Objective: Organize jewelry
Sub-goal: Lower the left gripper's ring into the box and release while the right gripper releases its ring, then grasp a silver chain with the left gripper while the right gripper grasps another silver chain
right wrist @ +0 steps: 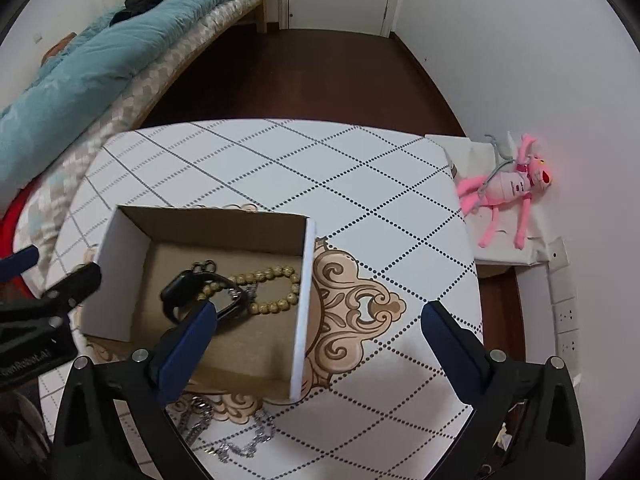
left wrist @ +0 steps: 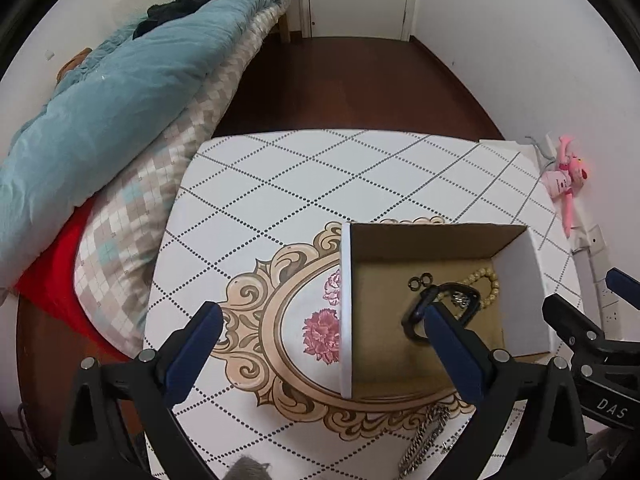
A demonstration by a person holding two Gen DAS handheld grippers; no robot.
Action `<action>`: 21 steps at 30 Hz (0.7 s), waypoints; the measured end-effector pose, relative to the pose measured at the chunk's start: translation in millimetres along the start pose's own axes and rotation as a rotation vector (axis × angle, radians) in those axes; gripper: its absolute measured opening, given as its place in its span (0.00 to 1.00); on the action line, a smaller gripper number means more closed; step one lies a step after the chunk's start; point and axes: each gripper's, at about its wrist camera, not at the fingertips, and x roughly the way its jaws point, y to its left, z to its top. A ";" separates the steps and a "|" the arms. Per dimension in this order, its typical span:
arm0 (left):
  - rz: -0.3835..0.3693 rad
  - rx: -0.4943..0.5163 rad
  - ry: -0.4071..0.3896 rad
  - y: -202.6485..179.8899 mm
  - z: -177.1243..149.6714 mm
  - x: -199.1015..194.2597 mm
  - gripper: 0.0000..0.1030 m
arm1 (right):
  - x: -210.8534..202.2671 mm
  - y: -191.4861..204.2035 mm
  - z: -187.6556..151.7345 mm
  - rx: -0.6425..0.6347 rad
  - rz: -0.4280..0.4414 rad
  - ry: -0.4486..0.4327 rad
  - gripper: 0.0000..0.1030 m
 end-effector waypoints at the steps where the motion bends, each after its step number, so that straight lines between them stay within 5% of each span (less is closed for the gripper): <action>1: -0.002 -0.002 -0.008 -0.3 -0.3 -5.3 1.00 | -5.5 0.8 -0.4 0.000 0.003 -0.010 1.00; 11: 0.038 0.012 -0.029 6.4 -38.6 -38.3 1.00 | -50.4 0.0 -34.3 0.048 0.030 -0.052 1.00; 21: 0.139 -0.015 0.137 18.2 -121.3 22.8 1.00 | 17.3 -0.1 -115.2 0.105 0.119 0.057 0.94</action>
